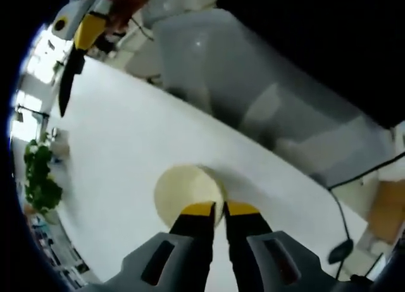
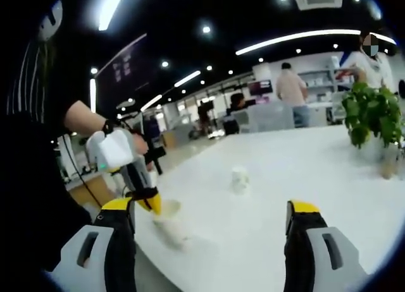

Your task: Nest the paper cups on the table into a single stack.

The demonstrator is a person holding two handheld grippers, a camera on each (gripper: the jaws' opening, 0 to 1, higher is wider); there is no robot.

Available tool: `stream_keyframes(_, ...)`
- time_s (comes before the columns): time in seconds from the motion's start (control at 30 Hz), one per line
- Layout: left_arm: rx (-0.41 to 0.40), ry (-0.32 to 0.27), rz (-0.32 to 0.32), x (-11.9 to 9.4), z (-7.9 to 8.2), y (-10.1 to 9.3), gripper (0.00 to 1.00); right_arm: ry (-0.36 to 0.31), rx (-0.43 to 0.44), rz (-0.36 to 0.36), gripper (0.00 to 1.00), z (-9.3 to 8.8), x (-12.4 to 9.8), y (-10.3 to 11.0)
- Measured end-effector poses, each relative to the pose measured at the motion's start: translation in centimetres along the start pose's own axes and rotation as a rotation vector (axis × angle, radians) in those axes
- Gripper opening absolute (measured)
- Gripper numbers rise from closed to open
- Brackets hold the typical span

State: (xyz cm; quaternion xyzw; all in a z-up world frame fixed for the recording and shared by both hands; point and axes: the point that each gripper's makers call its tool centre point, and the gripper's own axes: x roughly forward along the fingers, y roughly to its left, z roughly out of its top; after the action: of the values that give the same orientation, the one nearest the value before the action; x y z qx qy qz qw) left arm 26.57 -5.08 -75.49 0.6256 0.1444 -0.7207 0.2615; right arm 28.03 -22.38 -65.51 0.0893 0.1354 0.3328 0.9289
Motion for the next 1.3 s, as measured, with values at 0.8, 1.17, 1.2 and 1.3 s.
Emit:
stream_keyframes(0.8,-0.184,-0.104,0.007,-0.1,0.7,0.4,0.32,0.007,0.004,-0.007,0.98,-0.2,0.1,0.0)
stream_keyframes(1.17,-0.428,-0.219,0.079,-0.6,0.7,0.2,0.38,0.006,0.016,-0.016,0.98,0.4,0.1,-0.3)
stream_keyframes(1.2,-0.445,-0.23,0.084,-0.6,0.7,0.1,0.38,0.005,0.021,-0.017,0.98,0.5,0.1,-0.3)
stream_keyframes(1.3,-0.478,-0.258,0.1,-1.0,0.8,-0.3,0.39,0.006,0.017,-0.018,0.98,0.7,0.0,-0.2)
